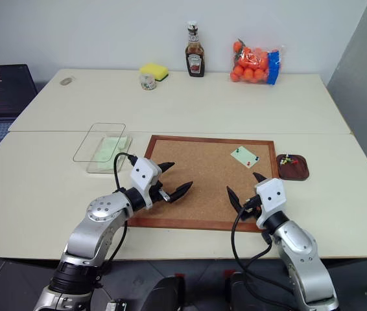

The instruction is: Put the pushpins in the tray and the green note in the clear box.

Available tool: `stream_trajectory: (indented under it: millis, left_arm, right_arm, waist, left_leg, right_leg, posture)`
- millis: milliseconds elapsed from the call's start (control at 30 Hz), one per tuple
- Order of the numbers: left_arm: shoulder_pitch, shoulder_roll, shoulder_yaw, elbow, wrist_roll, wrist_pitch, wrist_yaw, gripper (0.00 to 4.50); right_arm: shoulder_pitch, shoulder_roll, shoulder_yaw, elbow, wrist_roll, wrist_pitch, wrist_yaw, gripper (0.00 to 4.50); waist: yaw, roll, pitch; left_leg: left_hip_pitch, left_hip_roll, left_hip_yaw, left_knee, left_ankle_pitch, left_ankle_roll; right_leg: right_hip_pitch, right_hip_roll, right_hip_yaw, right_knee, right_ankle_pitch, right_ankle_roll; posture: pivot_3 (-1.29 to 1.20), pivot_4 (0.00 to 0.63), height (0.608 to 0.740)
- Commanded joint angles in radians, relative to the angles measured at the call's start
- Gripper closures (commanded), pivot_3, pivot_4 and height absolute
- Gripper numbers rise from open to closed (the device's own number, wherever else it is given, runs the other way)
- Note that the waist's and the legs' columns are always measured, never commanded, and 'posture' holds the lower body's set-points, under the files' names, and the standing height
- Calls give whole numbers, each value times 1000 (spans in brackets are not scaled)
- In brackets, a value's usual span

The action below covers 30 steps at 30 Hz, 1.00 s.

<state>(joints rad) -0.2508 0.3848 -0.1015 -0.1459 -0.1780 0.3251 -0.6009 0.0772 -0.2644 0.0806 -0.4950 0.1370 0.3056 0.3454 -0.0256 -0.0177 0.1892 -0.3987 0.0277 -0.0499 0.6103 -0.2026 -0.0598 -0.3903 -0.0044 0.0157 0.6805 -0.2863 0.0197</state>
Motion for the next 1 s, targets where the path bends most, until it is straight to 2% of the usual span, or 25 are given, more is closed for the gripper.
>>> stream_trajectory:
  millis: [33,400,533,1000]
  left_arm:
    - [-14,0,6,-17,-7,-18,-8,0]
    - [-23,9,6,-21,-20,33,-19,0]
    - [-59,-4,41,4,-83,73,-46,0]
    - [-148,6,-2,88,-53,21,-94,0]
  right_arm:
    - [-10,1,4,-17,2,-14,1,11]
    - [-17,5,4,-11,6,-15,2,11]
    - [-35,10,3,-15,12,-3,1,11]
    - [-112,70,-50,-12,57,63,-60,11]
  waist:
    - [0,0,0]
    - [0,0,0]
    - [0,0,0]
    - [-1,0,0]
  left_leg:
    - [0,0,0,0,0,0]
    - [0,0,0,0,0,0]
    - [0,0,0,0,0,0]
    - [0,0,0,0,0,0]
  right_leg:
    - [0,0,0,0,0,0]
    - [0,0,0,0,0,0]
    - [0,0,0,0,0,0]
    - [0,0,0,0,0,0]
  posture:
    - [0,150,740]
    - [0,150,740]
    - [0,150,740]
    - [0,150,740]
